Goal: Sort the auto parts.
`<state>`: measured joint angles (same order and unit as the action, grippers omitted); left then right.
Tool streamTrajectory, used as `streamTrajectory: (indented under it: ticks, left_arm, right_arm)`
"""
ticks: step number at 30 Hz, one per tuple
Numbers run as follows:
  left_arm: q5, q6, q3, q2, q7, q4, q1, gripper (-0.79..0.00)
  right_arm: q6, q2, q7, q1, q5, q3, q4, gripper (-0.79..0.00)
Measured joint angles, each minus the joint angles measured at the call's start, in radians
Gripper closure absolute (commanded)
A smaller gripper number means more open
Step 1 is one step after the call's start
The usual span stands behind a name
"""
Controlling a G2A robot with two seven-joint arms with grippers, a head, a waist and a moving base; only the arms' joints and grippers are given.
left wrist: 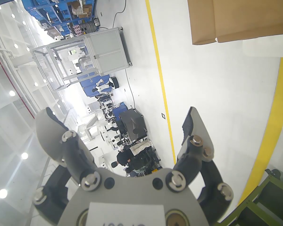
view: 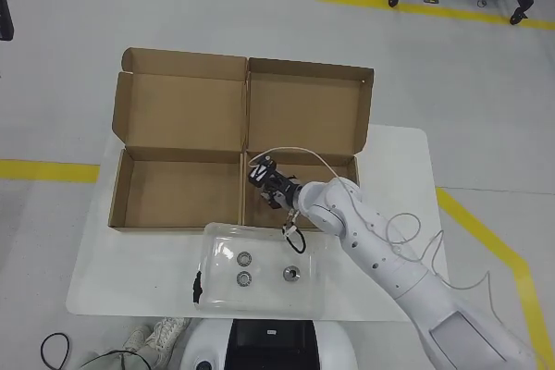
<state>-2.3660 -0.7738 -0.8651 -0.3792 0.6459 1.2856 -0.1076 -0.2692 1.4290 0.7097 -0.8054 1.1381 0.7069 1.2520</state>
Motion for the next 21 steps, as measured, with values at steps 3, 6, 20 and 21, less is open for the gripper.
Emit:
streamTrajectory:
  ticks: [3, 6, 20, 21]
  left_arm:
    - [0.000, 0.000, 0.000, 0.000, 0.000, 0.000, 0.000, -0.785]
    - [0.000, 0.000, 0.000, 0.000, 0.000, 0.000, 0.000, -0.785]
    - [0.000, 0.000, 0.000, 0.000, 0.000, 0.000, 0.000, -0.785]
    - [0.000, 0.000, 0.000, 0.000, 0.000, 0.000, 0.000, -0.785]
  right_arm:
    - [0.005, 0.003, -0.004, 0.000, 0.001, 0.001, -0.005, -0.785]
    - [0.005, 0.005, -0.008, -0.001, -0.001, 0.005, -0.005, -0.785]
    - [-0.019, -0.019, -0.033, -0.086, 0.049, 0.075, 0.231, -0.785]
    - [-0.024, -0.025, -0.027, -0.101, 0.062, 0.085, 0.269, -0.785]
